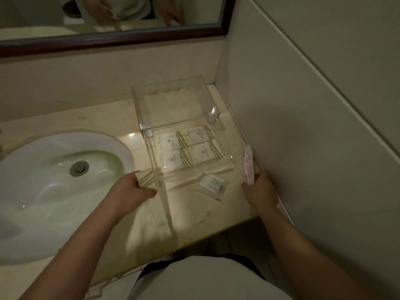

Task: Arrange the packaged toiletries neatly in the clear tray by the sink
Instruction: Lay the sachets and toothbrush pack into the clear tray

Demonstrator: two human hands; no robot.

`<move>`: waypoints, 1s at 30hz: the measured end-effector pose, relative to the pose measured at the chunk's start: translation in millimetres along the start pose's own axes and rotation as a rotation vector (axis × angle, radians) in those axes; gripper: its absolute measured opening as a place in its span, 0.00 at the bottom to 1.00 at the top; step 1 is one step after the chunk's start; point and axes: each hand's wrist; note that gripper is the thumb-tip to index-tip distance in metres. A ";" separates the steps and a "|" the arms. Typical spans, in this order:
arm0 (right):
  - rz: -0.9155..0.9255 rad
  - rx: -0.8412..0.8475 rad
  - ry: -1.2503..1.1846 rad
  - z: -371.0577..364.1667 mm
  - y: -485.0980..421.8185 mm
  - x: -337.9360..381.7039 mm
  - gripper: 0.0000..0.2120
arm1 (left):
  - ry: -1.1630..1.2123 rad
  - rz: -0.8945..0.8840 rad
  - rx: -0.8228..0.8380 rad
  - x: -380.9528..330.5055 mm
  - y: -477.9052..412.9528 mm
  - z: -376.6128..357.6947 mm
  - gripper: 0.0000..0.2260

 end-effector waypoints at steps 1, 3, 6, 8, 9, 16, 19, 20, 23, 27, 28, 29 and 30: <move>0.001 0.016 -0.072 3.5 -4.2 1.0 0.19 | 0.088 0.008 -0.015 -8.3 0.2 4.8 0.05; 0.010 0.024 -0.246 10.6 -7.4 6.7 0.14 | 0.283 0.019 -0.050 -22.2 -1.1 11.7 0.03; 0.102 0.020 -0.426 16.7 -6.9 23.1 0.03 | 0.581 0.101 -0.100 -36.5 -9.8 13.9 0.03; 0.130 0.045 -0.458 17.1 -10.1 35.9 0.06 | 0.738 0.155 -0.125 -43.0 -20.6 9.7 0.03; 0.145 0.065 -0.450 17.5 -12.0 42.8 0.08 | 0.811 0.178 -0.135 -45.5 -26.7 6.4 0.05; 0.295 0.182 -0.446 22.3 -29.8 84.1 0.08 | 0.929 0.250 -0.121 -57.2 -60.0 -20.1 0.05; 0.310 0.203 -0.440 23.1 -41.9 93.6 0.07 | 0.931 0.236 -0.122 -59.6 -68.3 -25.6 0.07; 0.318 0.201 -0.433 23.8 -44.6 95.8 0.07 | 0.927 0.237 -0.117 -60.4 -70.3 -27.0 0.08; 0.319 0.207 -0.423 23.7 -53.7 99.5 0.08 | 0.847 0.247 -0.082 -58.5 -82.7 -32.2 0.09; 0.315 0.222 -0.395 24.3 -61.8 103.0 0.07 | 0.747 0.278 -0.045 -56.1 -101.1 -38.3 0.10; 0.315 0.223 -0.398 24.6 -63.4 103.2 0.06 | 0.724 0.275 -0.037 -56.4 -104.4 -39.4 0.10; 0.315 0.224 -0.402 25.3 -64.5 103.5 0.05 | 0.695 0.275 -0.035 -56.4 -107.2 -40.2 0.10; 0.314 0.227 -0.401 25.9 -65.3 103.7 0.05 | 0.666 0.277 -0.040 -56.6 -109.6 -41.0 0.10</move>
Point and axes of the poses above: each hand's wrist, its own y-axis away from the middle knuckle, its own z-axis out of the back of the hand, x = y × z, and after that the axes turned 3 degrees about z, right-handed
